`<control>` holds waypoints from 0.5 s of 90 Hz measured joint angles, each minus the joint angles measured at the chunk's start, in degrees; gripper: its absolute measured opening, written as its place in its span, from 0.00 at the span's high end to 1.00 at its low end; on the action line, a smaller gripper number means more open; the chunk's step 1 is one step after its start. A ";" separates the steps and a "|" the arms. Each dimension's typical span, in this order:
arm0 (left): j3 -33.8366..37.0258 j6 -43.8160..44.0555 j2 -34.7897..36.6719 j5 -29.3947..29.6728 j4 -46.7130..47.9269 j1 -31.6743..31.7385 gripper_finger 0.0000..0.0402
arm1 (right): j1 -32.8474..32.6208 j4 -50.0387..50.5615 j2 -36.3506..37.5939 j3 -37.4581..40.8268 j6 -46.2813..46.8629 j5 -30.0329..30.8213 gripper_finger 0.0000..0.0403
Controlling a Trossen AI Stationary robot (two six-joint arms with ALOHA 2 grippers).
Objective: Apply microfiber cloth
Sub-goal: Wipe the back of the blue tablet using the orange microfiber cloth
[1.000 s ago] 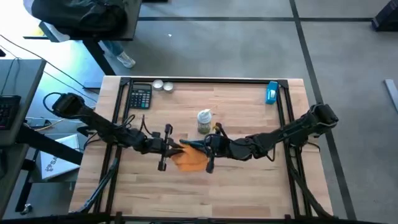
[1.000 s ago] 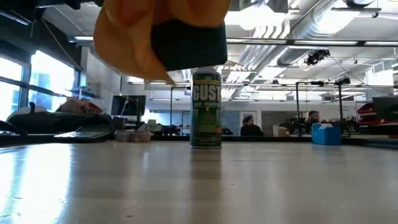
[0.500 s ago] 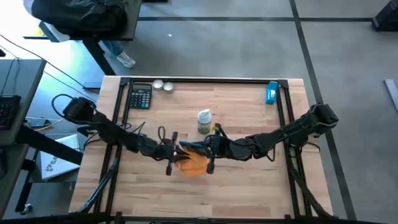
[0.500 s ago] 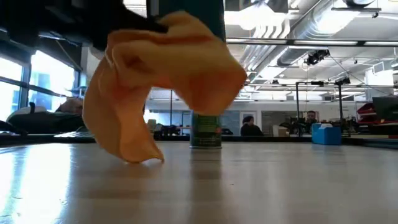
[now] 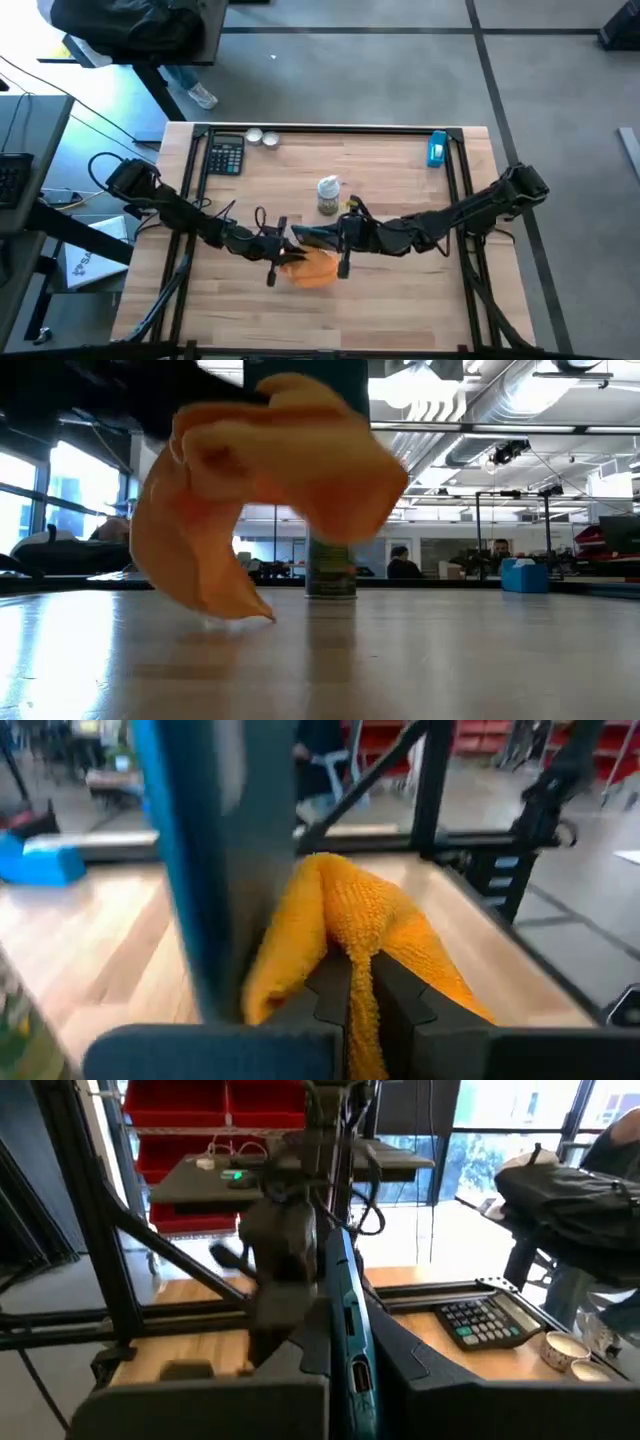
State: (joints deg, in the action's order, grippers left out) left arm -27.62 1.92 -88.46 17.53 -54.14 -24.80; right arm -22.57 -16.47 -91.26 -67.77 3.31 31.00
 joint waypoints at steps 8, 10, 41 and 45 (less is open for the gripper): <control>0.00 -1.38 1.29 1.33 0.11 -0.12 1.00 | 0.00 0.65 -0.01 0.00 1.38 0.02 1.00; 0.00 -1.88 1.63 1.63 0.01 -0.11 1.00 | 0.00 0.68 -0.05 0.00 1.54 0.02 1.00; -1.64 -9.89 3.35 2.23 -6.99 1.59 1.00 | 0.09 0.24 -3.84 0.00 4.19 0.93 1.00; -2.64 -10.84 3.37 2.17 -6.64 1.80 1.00 | 0.09 -0.14 -4.14 0.00 4.16 1.13 1.00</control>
State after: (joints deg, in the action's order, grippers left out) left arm -30.25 -8.92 -85.09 19.70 -60.78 -22.99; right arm -22.48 -16.61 -95.41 -67.77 7.47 32.13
